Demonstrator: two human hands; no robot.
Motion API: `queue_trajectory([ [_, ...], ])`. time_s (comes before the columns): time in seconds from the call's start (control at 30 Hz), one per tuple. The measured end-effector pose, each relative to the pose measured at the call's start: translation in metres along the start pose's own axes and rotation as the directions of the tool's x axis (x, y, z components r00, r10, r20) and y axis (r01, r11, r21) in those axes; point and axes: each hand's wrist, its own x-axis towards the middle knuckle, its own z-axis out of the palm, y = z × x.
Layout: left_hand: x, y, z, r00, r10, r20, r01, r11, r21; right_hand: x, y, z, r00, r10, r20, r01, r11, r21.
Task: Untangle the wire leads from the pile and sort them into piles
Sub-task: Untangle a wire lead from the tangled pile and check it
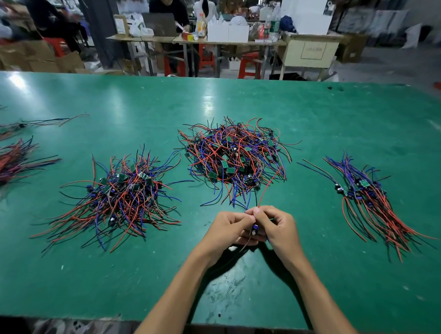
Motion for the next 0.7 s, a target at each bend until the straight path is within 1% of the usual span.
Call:
queue_trajectory([
  [0.03,0.000,0.001,-0.002,1.000,-0.010,0.018,0.010,1.000,-0.004,0.000,0.000,0.001,1.000,0.011,0.002,-0.011,1.000,0.020],
  [0.1,0.000,0.004,-0.007,0.996,-0.009,0.086,0.010,1.000,-0.014,0.001,0.001,0.001,1.000,-0.017,-0.025,0.016,1.000,-0.016],
  [0.17,-0.002,0.004,-0.008,0.993,0.019,0.117,-0.019,1.000,-0.001,0.001,0.001,0.000,0.998,-0.042,-0.040,0.041,0.999,-0.035],
  [0.23,-0.001,0.001,-0.006,0.996,0.037,0.076,-0.037,0.999,0.003,0.001,-0.001,0.000,0.999,-0.026,-0.042,0.026,1.000,-0.011],
  [0.37,0.001,0.002,0.001,1.000,-0.002,0.003,0.002,1.000,-0.016,0.001,-0.004,-0.001,0.999,0.010,-0.053,-0.002,0.991,0.136],
  [0.5,0.002,0.004,0.009,0.996,0.017,-0.088,-0.019,1.000,-0.016,0.001,-0.006,-0.002,0.999,-0.014,-0.042,0.019,0.992,0.123],
  [0.6,0.006,-0.002,0.013,0.981,0.079,-0.178,-0.066,0.995,0.076,0.002,-0.005,-0.002,0.999,-0.003,-0.041,0.008,0.991,0.135],
  [0.7,0.008,-0.011,0.015,0.939,0.202,-0.278,-0.149,0.968,0.200,0.004,-0.001,-0.002,1.000,0.010,-0.027,-0.007,0.992,0.126],
])
